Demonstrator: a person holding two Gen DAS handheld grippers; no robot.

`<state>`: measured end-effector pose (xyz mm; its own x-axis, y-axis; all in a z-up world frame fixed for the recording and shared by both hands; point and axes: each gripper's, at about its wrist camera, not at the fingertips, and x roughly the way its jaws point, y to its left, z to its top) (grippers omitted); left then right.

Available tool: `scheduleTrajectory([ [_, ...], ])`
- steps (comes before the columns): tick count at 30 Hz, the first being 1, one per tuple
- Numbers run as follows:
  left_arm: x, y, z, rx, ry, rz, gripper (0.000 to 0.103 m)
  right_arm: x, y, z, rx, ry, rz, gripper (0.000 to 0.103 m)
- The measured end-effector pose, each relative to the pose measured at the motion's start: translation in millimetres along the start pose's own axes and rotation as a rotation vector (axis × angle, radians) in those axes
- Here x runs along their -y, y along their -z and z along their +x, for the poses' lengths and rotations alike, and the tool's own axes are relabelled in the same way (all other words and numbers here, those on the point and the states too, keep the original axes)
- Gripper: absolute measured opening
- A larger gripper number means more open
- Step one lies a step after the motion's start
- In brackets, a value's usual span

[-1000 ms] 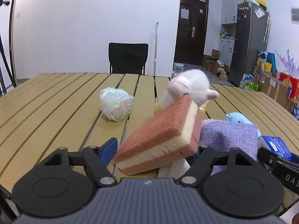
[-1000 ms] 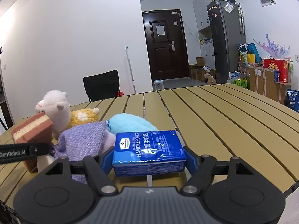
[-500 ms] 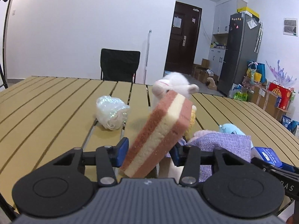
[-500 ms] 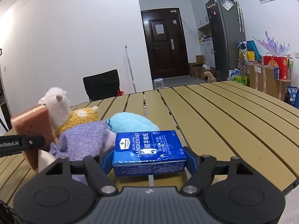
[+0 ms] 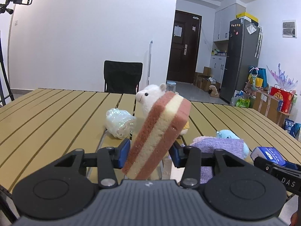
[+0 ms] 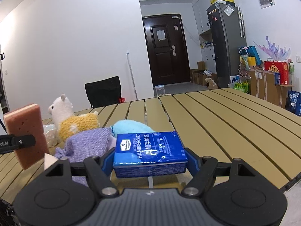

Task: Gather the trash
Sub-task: 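Carry the sponge and tissue pack down toward the black bin with both tools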

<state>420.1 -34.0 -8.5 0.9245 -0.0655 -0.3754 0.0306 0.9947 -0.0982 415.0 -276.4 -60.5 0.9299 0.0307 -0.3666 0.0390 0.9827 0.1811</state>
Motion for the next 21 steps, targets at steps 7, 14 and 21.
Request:
scheduleTrajectory([
  [7, -2.4, 2.1, -26.8, 0.014, 0.000, 0.014, 0.045, -0.7, 3.0, -23.8, 0.023, -0.019, -0.009, 0.074],
  [14, -2.8, 5.7, -60.5, 0.062, -0.023, 0.043, 0.045, -2.6, 8.5, -50.7, 0.040, -0.025, -0.032, 0.074],
  [21, -10.4, 23.0, -96.5, 0.050, -0.002, 0.014, 0.045, -6.1, 14.2, -79.7, 0.055, -0.021, -0.061, 0.074],
])
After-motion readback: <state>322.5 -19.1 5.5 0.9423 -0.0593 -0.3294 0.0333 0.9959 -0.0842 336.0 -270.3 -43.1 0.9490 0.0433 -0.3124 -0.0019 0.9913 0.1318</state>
